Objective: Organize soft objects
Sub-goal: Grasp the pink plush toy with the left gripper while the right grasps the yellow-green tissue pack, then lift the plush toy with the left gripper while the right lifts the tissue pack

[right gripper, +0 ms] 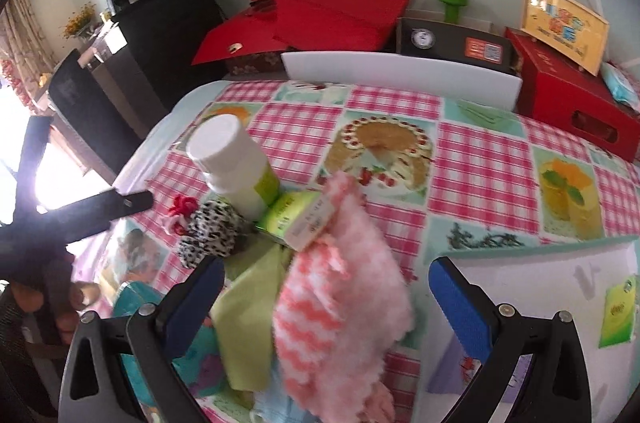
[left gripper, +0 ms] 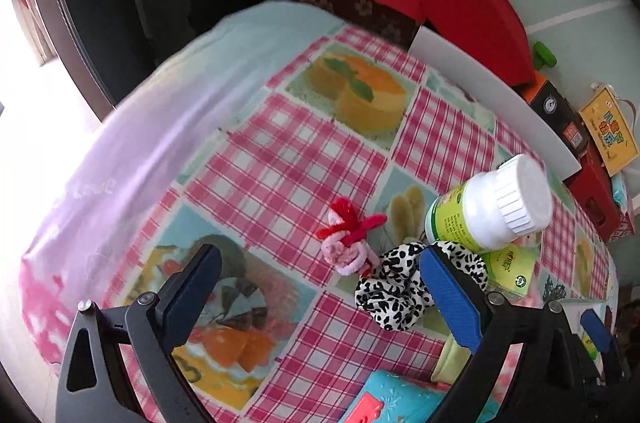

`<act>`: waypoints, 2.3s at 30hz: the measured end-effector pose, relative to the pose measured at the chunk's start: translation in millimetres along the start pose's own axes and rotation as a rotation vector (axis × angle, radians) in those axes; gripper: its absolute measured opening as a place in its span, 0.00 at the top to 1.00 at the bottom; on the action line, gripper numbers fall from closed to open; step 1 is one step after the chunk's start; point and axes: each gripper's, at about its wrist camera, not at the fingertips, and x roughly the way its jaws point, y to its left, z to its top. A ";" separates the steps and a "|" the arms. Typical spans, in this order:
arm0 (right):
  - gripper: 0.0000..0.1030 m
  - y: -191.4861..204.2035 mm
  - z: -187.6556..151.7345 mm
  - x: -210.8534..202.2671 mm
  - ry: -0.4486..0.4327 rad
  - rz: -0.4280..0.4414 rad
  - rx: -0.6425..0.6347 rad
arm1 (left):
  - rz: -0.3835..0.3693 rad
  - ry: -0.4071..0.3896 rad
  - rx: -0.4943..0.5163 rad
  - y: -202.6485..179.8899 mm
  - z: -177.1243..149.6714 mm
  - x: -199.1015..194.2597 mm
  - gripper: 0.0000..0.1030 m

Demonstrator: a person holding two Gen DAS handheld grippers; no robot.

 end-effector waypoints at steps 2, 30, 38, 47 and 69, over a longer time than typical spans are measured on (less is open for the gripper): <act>0.00 7.4 5.6 4.6 0.003 -0.013 -0.044 | -0.022 0.023 -0.008 1.1 -1.1 7.6 0.08; 0.47 -14.2 37.4 84.7 0.246 0.175 0.185 | -0.155 0.062 -0.059 8.0 6.2 41.8 0.47; 0.63 -20.4 37.1 89.6 0.243 0.156 0.225 | -0.164 0.075 -0.041 2.7 5.3 46.0 0.73; 0.67 -21.6 35.6 79.5 0.221 0.163 0.226 | -0.141 0.069 -0.050 6.1 4.5 39.6 0.76; 0.72 -29.3 34.6 29.9 0.097 0.216 0.247 | -0.091 -0.044 -0.026 6.4 11.3 -17.0 0.76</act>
